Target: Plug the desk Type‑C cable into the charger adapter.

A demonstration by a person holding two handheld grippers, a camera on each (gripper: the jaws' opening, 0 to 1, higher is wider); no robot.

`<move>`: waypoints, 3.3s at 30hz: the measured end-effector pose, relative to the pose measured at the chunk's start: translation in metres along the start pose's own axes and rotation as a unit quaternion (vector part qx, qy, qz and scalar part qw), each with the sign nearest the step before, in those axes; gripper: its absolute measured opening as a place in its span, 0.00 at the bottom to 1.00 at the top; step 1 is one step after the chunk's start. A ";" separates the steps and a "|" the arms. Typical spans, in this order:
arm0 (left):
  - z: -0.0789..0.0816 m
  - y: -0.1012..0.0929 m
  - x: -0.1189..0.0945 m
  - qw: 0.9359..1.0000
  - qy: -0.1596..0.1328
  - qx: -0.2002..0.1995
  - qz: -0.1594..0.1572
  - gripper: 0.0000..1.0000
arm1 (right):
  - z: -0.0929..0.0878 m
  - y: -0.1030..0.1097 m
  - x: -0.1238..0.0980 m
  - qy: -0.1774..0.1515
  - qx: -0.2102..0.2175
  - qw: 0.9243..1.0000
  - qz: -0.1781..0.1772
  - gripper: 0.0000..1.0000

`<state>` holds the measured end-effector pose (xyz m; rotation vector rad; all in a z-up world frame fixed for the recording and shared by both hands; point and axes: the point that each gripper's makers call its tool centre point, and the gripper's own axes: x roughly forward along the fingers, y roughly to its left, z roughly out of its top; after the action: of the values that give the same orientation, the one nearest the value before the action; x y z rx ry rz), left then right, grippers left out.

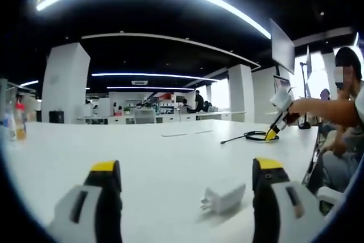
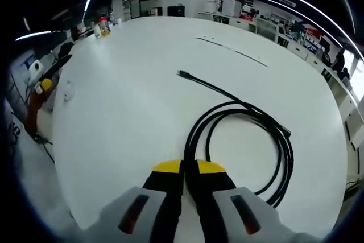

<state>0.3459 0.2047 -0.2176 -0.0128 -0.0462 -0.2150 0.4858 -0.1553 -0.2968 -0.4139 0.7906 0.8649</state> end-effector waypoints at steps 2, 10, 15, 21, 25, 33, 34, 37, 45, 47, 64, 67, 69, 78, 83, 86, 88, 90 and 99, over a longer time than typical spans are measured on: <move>-0.001 0.000 0.000 1.000 0.001 0.000 0.001 0.98 | 0.000 0.006 -0.003 -0.002 -0.004 1.000 0.004 0.06; 0.000 0.000 0.000 1.000 0.001 0.000 0.000 0.99 | -0.007 0.015 -0.004 0.006 -0.018 1.000 0.014 0.02; -0.001 -0.003 -0.001 1.000 0.002 0.000 -0.002 0.99 | -0.008 0.007 0.001 0.010 -0.027 1.000 0.003 0.02; 0.006 -0.002 -0.003 1.000 -0.007 0.012 0.002 0.99 | -0.006 0.007 -0.002 0.014 -0.028 0.999 0.007 0.02; 0.005 -0.003 -0.003 1.000 -0.005 0.010 0.001 0.99 | -0.009 0.012 -0.006 0.018 -0.030 0.999 0.009 0.02; 0.003 -0.003 -0.002 1.000 -0.002 0.009 0.000 1.00 | -0.019 0.036 -0.019 0.029 -0.044 0.998 0.020 0.02; 0.003 -0.003 -0.002 1.000 -0.002 0.009 -0.002 1.00 | -0.021 0.042 -0.021 0.030 -0.046 0.998 0.021 0.02; 0.001 -0.003 -0.002 1.000 0.001 0.009 -0.002 1.00 | -0.025 0.055 -0.025 0.033 -0.053 0.998 0.029 0.02; 0.003 -0.003 -0.003 1.000 -0.003 0.010 -0.001 1.00 | -0.037 0.085 -0.032 0.036 -0.060 0.996 0.048 0.02; 0.005 -0.003 -0.003 1.000 -0.007 0.012 -0.002 1.00 | -0.041 0.095 -0.034 0.035 -0.060 0.996 0.054 0.02; 0.003 -0.008 -0.003 1.000 0.001 0.012 -0.009 1.00 | -0.067 0.142 -0.054 0.043 -0.070 0.993 0.082 0.02; 0.003 -0.010 -0.003 1.000 0.001 0.012 -0.012 1.00 | -0.069 0.144 -0.055 0.043 -0.072 0.993 0.085 0.02; 0.003 -0.010 -0.003 1.000 0.000 0.011 -0.013 1.00 | -0.069 0.144 -0.056 0.041 -0.073 0.993 0.084 0.02; 0.001 -0.017 -0.002 0.999 0.006 0.017 -0.032 1.00 | -0.056 0.142 -0.061 0.010 -0.094 0.992 0.089 0.08; -0.003 -0.023 -0.001 0.998 0.015 0.023 -0.051 1.00 | -0.044 0.139 -0.062 -0.008 -0.100 0.991 0.088 0.08; -0.002 -0.025 0.000 0.997 0.018 0.036 -0.063 0.99 | -0.035 0.137 -0.060 -0.022 -0.106 0.991 0.084 0.09; -0.002 -0.027 0.001 0.996 0.019 0.048 -0.074 0.98 | -0.031 0.137 -0.059 -0.030 -0.107 0.990 0.085 0.09; -0.003 -0.033 0.003 0.992 0.024 0.069 -0.099 0.96 | -0.026 0.137 -0.057 -0.038 -0.109 0.990 0.087 0.09; 0.003 -0.050 0.009 0.972 0.043 0.138 -0.186 0.84 | -0.008 0.137 -0.050 -0.065 -0.126 0.986 0.093 0.15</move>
<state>0.3440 0.1537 -0.2143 0.2838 0.0097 -0.5820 0.3526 -0.1044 -0.2661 -0.5058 0.6060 1.1606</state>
